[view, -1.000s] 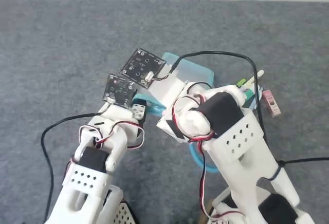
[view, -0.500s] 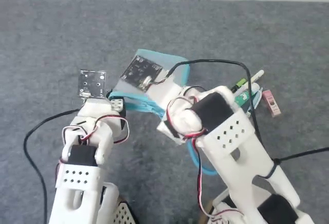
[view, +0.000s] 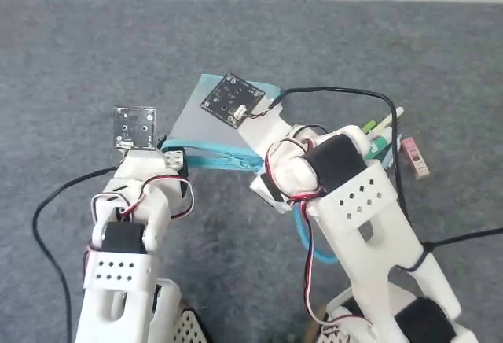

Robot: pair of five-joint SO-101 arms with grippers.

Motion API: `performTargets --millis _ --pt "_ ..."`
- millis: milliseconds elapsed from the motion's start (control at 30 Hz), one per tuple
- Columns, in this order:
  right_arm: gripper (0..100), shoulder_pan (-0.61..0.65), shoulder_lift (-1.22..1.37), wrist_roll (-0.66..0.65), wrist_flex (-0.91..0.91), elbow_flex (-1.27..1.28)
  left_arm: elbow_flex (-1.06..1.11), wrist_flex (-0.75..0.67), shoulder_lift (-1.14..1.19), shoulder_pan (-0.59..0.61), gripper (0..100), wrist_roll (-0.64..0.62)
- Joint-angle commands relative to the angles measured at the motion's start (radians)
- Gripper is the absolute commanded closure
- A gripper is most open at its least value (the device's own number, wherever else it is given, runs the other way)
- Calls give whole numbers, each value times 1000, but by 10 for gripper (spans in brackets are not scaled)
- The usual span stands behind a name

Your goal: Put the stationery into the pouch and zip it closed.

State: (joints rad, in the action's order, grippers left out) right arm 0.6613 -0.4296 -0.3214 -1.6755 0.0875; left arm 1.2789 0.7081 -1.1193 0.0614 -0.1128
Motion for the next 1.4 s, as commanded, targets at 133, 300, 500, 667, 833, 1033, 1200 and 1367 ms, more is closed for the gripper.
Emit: performTargets --millis 133,300,500,667,833,1033,1200,1367 --pt "992 -124 -13 -18 -1 -6 -53 3 11 26 988 -20" --pt "992 -125 -13 -14 -1 -6 -53 3 11 26 988 -20" --pt "992 -133 -15 -14 -1 -6 -44 -2 11 26 988 -20" --pt "991 -133 -15 -14 -21 -8 -44 -2 11 26 988 -21" --pt "928 -128 -15 -11 -44 -11 -44 -2 11 26 988 -21" --pt "802 -125 -28 -12 -42 -12 -44 -2 12 26 988 -35" --pt "782 -124 -162 -9 -53 -26 -44 -3 12 23 988 -38" --pt "782 -257 -186 -9 -51 63 -35 -5 9 26 988 -40"
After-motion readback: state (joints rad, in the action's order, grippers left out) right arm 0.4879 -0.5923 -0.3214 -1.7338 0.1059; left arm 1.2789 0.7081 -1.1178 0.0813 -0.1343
